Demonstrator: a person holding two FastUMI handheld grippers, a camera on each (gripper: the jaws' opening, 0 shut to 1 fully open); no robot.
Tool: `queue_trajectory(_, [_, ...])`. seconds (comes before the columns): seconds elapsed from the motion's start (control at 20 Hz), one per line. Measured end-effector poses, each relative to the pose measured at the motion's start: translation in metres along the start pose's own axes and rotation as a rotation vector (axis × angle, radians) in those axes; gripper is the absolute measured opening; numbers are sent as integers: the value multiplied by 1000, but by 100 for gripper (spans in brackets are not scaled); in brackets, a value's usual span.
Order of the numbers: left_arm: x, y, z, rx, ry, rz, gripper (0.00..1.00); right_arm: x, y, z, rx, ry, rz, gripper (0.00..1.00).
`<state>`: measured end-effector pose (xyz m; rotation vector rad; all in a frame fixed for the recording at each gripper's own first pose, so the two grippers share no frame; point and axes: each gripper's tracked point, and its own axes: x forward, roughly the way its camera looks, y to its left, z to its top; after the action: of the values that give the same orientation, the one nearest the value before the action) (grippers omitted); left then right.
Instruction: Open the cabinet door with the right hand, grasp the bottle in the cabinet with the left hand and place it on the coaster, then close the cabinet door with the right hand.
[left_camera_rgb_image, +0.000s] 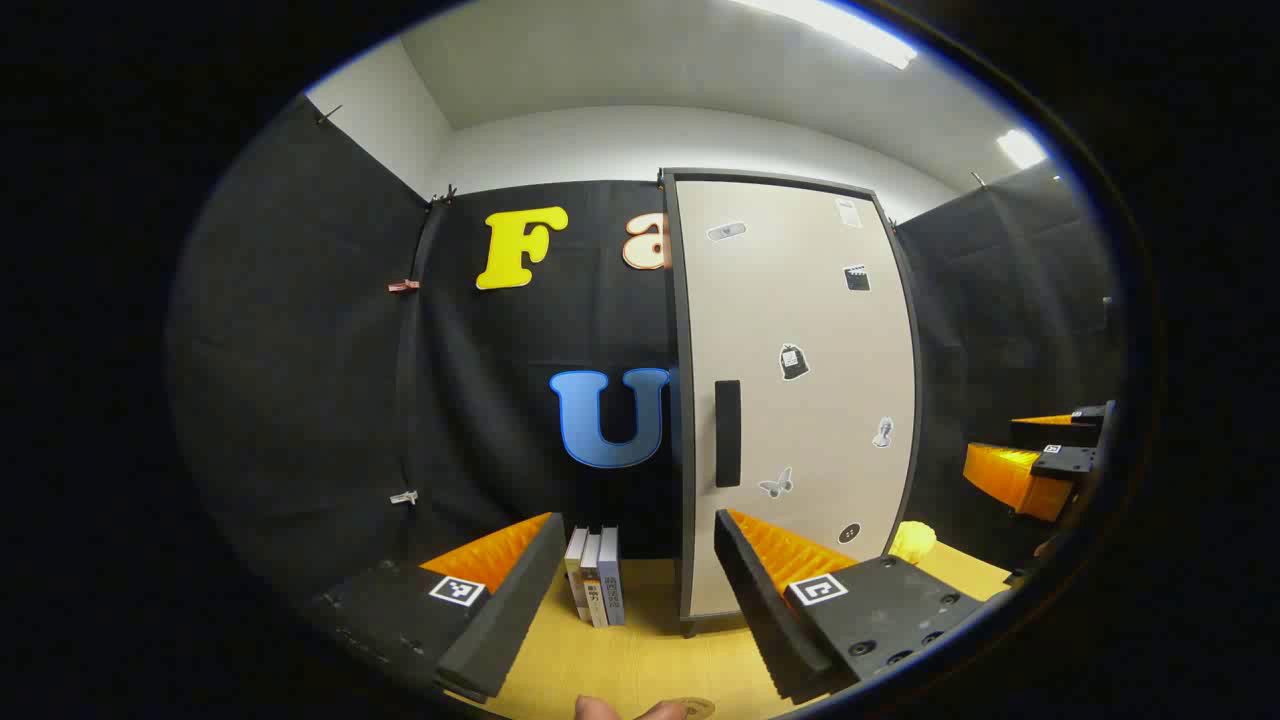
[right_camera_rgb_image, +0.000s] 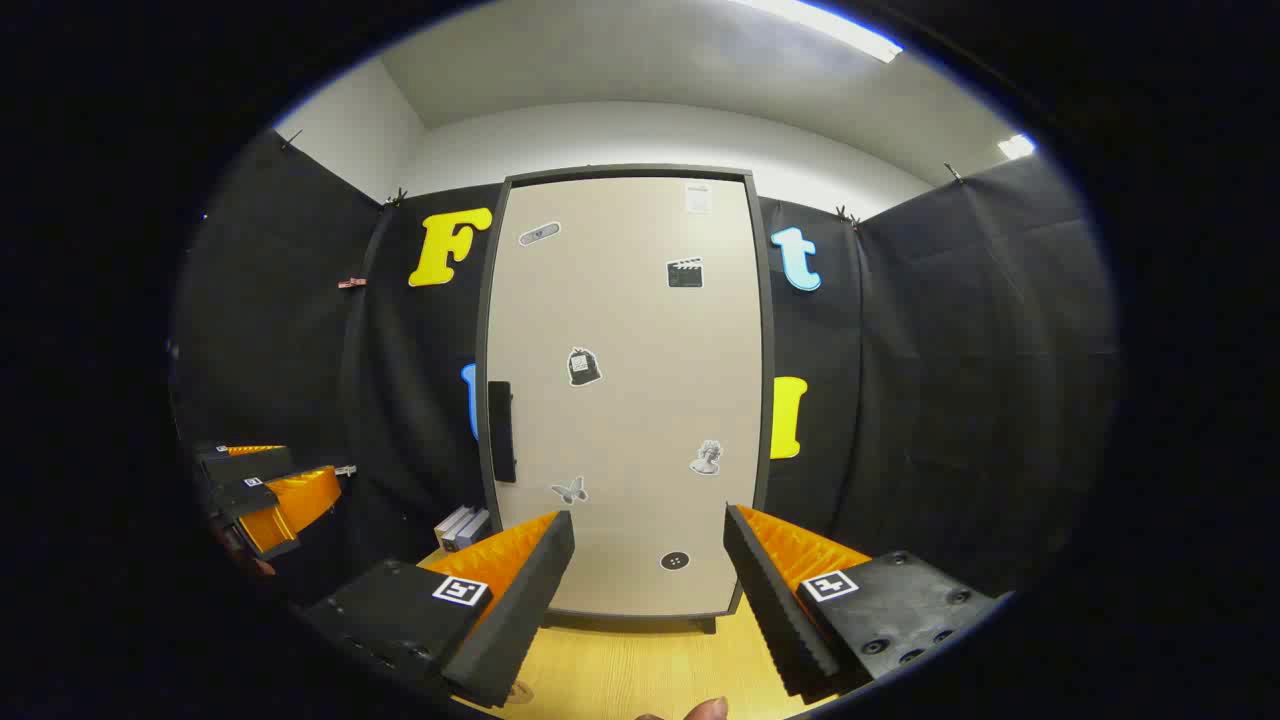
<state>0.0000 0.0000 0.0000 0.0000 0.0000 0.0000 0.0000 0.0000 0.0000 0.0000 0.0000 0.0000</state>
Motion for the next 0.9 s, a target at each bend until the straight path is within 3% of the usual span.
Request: queue_trajectory(0.9, [1, 12, -4, 9, -6, -4, 95, 0, 6, -3, 10, -1, -5, 98])
